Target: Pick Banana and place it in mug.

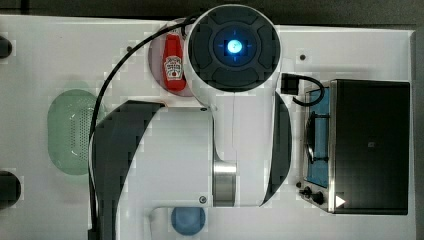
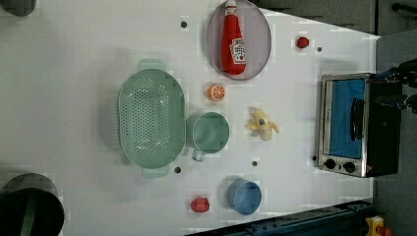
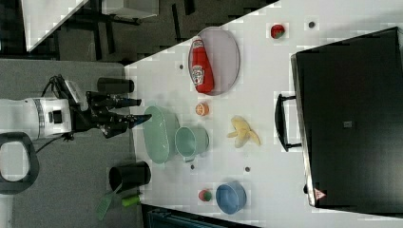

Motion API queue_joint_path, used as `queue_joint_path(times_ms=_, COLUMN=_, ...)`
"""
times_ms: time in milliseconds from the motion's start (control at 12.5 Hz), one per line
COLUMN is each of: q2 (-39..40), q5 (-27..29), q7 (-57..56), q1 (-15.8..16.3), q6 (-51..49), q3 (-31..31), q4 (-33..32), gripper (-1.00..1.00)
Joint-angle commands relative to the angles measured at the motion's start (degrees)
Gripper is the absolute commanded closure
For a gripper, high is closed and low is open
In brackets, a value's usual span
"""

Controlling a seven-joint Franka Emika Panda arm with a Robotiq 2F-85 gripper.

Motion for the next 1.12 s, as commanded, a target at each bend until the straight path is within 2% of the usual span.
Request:
queue_joint_path(times_ms=80, q2=-25.5, q5=0.5, q7=1.1, q1=0.2, q6=-14.4, q3=-3.1, q4=-12.6, gripper=-0.57)
queue_joint_path(times_ms=240, q2=-25.4, q5=0.5, q7=1.1, q1=0.2, q6=-14.3, q3=-3.1, q4=-12.9, gripper=-0.99)
queue_joint_path(times_ms=560, q2=-23.4, q5=0.5, q7=-2.9, q1=0.2, q6=-8.3, q3=-3.1, q4=-17.8, gripper=-1.00)
queue_joint_path(times_ms=1120, q2=-12.2, q5=0.5, q7=-20.8, q1=0.2, q6=16.7, q3=-3.2, q4=-32.7, gripper=-1.00)
